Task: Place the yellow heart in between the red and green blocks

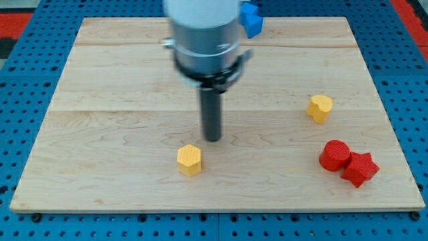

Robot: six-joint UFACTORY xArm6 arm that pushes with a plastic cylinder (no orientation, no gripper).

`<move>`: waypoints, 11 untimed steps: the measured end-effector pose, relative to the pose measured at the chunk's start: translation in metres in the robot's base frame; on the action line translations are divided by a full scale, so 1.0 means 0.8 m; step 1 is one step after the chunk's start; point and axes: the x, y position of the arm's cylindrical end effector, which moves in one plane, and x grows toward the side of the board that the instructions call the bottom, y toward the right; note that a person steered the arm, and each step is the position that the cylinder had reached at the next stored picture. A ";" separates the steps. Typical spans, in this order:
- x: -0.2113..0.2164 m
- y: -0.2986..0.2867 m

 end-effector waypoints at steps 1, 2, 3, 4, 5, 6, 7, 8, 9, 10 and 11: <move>0.009 0.062; 0.023 0.082; 0.008 0.131; 0.006 0.204; -0.015 0.254; -0.055 0.246; -0.062 0.184; -0.080 0.123; -0.061 0.148; -0.060 0.148; -0.036 0.091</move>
